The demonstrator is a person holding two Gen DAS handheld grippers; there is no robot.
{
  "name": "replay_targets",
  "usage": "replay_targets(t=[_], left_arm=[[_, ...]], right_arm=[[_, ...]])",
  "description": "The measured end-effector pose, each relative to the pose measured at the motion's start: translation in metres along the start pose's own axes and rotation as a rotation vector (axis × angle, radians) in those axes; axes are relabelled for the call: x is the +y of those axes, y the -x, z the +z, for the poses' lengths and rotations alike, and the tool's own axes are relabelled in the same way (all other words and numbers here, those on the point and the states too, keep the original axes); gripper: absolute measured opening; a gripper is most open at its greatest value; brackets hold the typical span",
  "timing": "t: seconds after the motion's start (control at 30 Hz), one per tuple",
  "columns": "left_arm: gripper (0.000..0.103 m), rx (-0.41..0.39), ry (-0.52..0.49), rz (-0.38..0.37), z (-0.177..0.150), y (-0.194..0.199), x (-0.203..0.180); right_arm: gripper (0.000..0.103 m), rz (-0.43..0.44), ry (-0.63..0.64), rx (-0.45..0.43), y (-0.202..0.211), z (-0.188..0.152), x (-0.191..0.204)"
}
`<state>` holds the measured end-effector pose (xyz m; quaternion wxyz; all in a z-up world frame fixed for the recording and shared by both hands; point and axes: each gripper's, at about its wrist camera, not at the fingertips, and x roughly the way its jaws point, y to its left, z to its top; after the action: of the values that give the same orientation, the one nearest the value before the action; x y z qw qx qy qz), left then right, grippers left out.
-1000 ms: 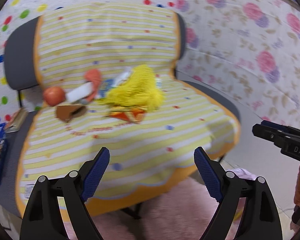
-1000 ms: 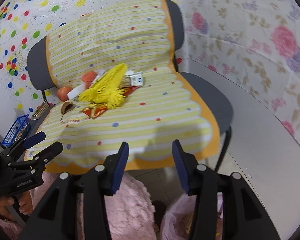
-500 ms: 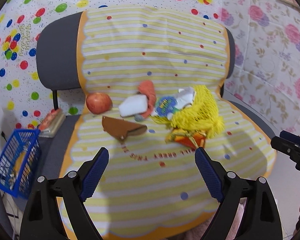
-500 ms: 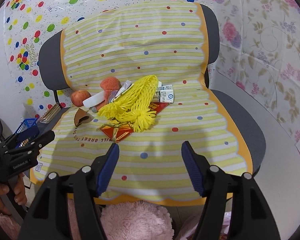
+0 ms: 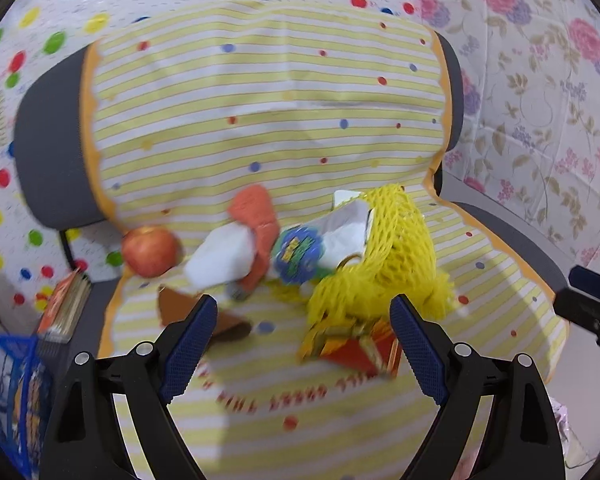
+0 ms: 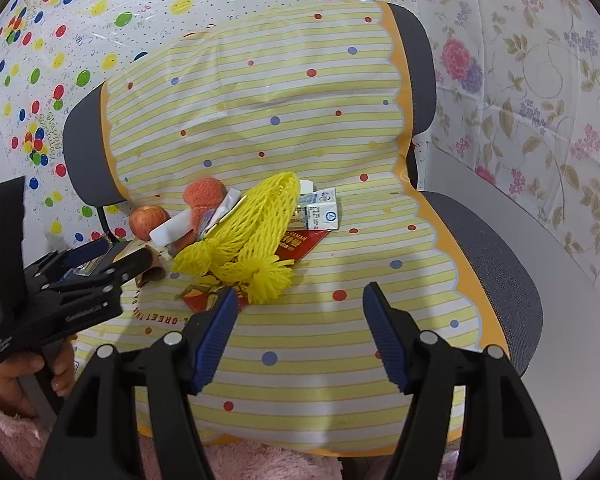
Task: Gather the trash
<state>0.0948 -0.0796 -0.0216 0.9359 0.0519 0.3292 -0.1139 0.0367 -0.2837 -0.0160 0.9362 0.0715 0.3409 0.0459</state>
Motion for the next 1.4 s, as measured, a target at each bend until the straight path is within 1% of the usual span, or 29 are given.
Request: replay_targets(t=[0.1, 0.2, 0.23, 0.27, 0.3, 0.4, 0.43, 0.63, 0.7, 0.73, 0.77, 0.8, 0.87, 0.97, 1.13, 1.17, 1.23, 1.37, 1.4], left_arm=[[0.085, 0.024, -0.006, -0.014, 0.010, -0.022, -0.006], [0.079, 0.041, -0.018, -0.022, 0.016, -0.038, -0.013], [0.075, 0.046, -0.032, -0.023, 0.017, -0.045, -0.016], [0.072, 0.051, -0.046, -0.018, 0.019, -0.051, -0.019], [0.071, 0.059, -0.063, -0.011, 0.020, -0.057, -0.023], [0.065, 0.081, -0.093, 0.004, 0.022, -0.072, -0.027], [0.061, 0.085, -0.095, 0.006, 0.023, -0.076, -0.027], [0.053, 0.085, -0.102, 0.014, 0.030, -0.085, -0.021], [0.048, 0.083, -0.103, 0.009, 0.034, -0.086, -0.019], [0.042, 0.082, -0.104, 0.006, 0.035, -0.087, -0.018], [0.035, 0.082, -0.103, 0.002, 0.037, -0.087, -0.017], [0.032, 0.079, -0.100, -0.005, 0.040, -0.085, -0.015], [0.017, 0.062, -0.089, -0.024, 0.044, -0.079, -0.010], [0.012, 0.039, -0.053, -0.048, 0.047, -0.064, 0.005], [0.012, -0.013, 0.027, -0.099, 0.044, -0.031, 0.032], [0.010, -0.020, 0.030, -0.097, 0.042, -0.025, 0.036], [0.001, -0.030, 0.035, -0.079, 0.039, -0.015, 0.042], [0.000, -0.035, 0.055, -0.079, 0.031, 0.000, 0.052], [0.001, -0.028, 0.063, -0.094, 0.028, 0.001, 0.052]], right_arm=[[0.064, 0.000, -0.013, 0.005, -0.006, 0.002, -0.007], [0.063, -0.001, -0.017, 0.009, -0.012, 0.002, -0.013], [0.061, -0.001, -0.018, 0.011, -0.014, 0.002, -0.015], [0.059, 0.000, -0.021, 0.013, -0.016, 0.003, -0.017], [0.058, -0.001, -0.024, 0.014, -0.018, 0.003, -0.018], [0.058, -0.001, -0.031, 0.014, -0.020, 0.004, -0.023], [0.058, -0.003, -0.032, 0.014, -0.021, 0.004, -0.024], [0.058, -0.014, -0.040, 0.019, -0.021, 0.003, -0.030], [0.058, -0.015, -0.044, 0.024, -0.022, 0.002, -0.030], [0.058, -0.014, -0.044, 0.026, -0.022, 0.001, -0.029], [0.058, -0.012, -0.042, 0.028, -0.022, 0.001, -0.028], [0.058, -0.010, -0.039, 0.028, -0.022, 0.001, -0.027], [0.058, -0.009, -0.026, 0.027, -0.020, 0.000, -0.023], [0.058, -0.004, -0.015, 0.029, -0.018, 0.000, -0.018], [0.058, 0.005, 0.003, 0.035, -0.016, -0.002, -0.007], [0.058, 0.009, 0.006, 0.034, -0.016, -0.002, -0.004], [0.058, 0.013, 0.014, 0.035, -0.017, -0.001, 0.002], [0.058, 0.023, 0.037, 0.034, -0.018, 0.001, 0.018], [0.058, 0.024, 0.040, 0.033, -0.019, 0.002, 0.021]])
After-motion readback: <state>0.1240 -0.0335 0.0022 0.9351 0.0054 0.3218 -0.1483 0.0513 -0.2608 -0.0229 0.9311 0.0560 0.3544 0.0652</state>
